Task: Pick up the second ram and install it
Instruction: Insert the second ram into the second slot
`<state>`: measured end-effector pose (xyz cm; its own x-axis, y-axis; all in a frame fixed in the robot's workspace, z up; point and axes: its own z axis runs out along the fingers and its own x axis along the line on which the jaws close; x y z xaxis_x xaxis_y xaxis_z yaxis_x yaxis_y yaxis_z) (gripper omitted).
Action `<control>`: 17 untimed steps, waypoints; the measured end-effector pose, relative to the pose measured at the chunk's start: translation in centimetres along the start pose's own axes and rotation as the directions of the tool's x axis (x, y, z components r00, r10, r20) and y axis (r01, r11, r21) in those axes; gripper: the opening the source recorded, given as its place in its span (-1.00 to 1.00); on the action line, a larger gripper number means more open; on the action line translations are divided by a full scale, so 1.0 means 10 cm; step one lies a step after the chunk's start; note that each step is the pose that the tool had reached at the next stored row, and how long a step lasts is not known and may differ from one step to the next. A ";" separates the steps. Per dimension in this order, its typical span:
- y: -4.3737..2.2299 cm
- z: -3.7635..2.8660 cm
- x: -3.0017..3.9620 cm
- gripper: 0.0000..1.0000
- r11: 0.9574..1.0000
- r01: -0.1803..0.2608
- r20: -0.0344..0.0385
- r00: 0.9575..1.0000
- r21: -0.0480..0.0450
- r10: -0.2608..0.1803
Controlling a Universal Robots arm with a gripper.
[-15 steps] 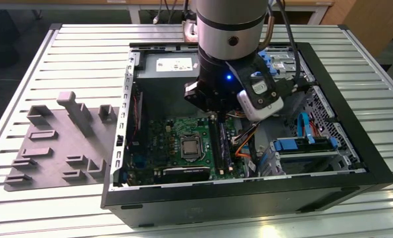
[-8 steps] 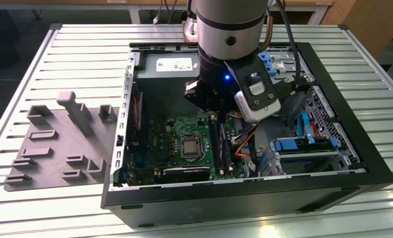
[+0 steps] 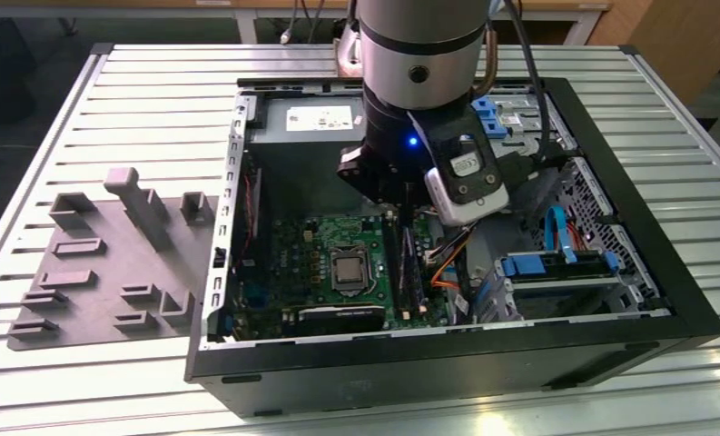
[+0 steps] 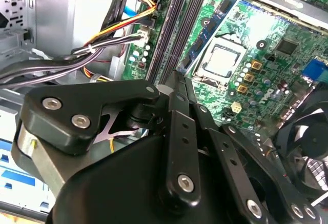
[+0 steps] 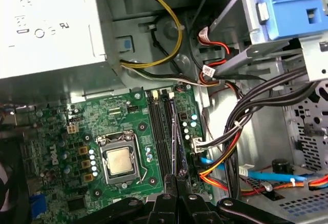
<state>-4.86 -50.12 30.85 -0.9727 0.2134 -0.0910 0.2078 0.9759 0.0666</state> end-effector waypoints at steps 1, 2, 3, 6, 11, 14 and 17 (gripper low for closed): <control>0.000 0.000 0.000 -0.76 1.000 -0.008 0.001 1.000 0.001 0.008; 0.000 0.000 0.000 -0.76 1.000 -0.015 0.001 1.000 0.001 0.015; 0.000 0.000 0.000 -0.76 1.000 -0.023 0.002 1.000 0.002 0.023; 0.000 0.000 0.000 -0.76 0.999 -0.047 0.003 0.999 0.004 0.047; 0.000 0.000 0.000 -0.76 0.996 -0.085 0.006 0.996 0.008 0.085; 0.000 0.000 0.000 -0.76 0.994 -0.106 0.008 0.994 0.009 0.106; 0.000 0.000 0.000 -0.76 0.992 -0.128 0.009 0.992 0.011 0.128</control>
<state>-4.86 -50.11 30.85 -0.9372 0.3367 -0.0910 0.3316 0.9411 0.0666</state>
